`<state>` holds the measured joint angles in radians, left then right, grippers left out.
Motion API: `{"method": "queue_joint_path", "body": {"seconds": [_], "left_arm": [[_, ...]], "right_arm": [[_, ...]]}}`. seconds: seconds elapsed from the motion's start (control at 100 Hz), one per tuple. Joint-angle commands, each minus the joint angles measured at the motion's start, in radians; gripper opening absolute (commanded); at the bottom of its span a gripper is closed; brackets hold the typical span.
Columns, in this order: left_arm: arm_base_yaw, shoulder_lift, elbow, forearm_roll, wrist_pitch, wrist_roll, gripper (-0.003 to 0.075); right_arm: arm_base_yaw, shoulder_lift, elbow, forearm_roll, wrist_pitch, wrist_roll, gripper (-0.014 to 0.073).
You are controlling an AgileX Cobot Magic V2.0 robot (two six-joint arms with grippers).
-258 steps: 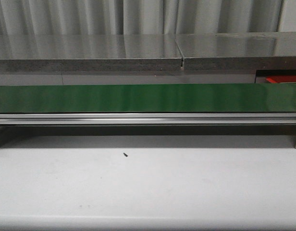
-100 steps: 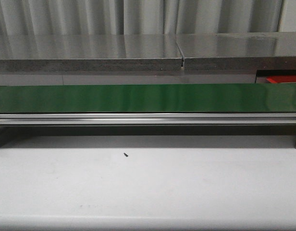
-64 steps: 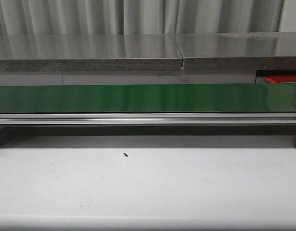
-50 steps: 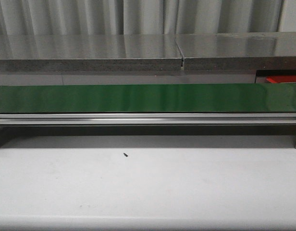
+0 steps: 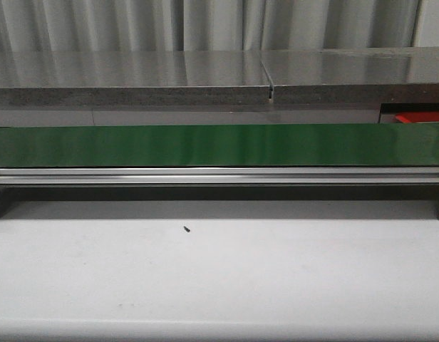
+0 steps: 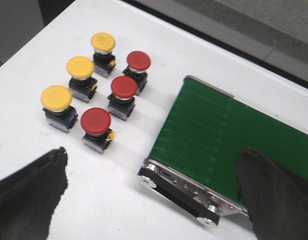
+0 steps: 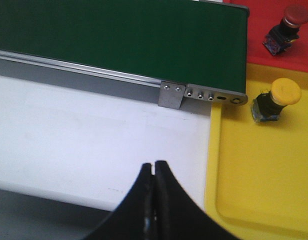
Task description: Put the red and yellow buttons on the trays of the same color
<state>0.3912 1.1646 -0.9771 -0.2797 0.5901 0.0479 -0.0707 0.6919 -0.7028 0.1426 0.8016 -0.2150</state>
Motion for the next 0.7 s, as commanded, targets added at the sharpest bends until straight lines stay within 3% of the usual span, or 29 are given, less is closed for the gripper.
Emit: {"method": "queue_joint_path", "body": {"seconds": [0.0, 0.31, 0.69], "left_arm": [[0.027, 0.082, -0.080, -0.028, -0.040, -0.011, 0.0650], [0.051, 0.365, -0.198, -0.044, -0.014, -0.011, 0.0650], [0.054, 0.558, -0.317, -0.044, -0.003, -0.015, 0.0650]], "right_arm": [[0.000, -0.003, -0.023, 0.004, -0.054, -0.004, -0.0117], [0.000, -0.003, -0.023, 0.004, -0.054, -0.004, -0.0117], [0.000, -0.003, -0.023, 0.004, -0.054, -0.004, -0.0117]]}}
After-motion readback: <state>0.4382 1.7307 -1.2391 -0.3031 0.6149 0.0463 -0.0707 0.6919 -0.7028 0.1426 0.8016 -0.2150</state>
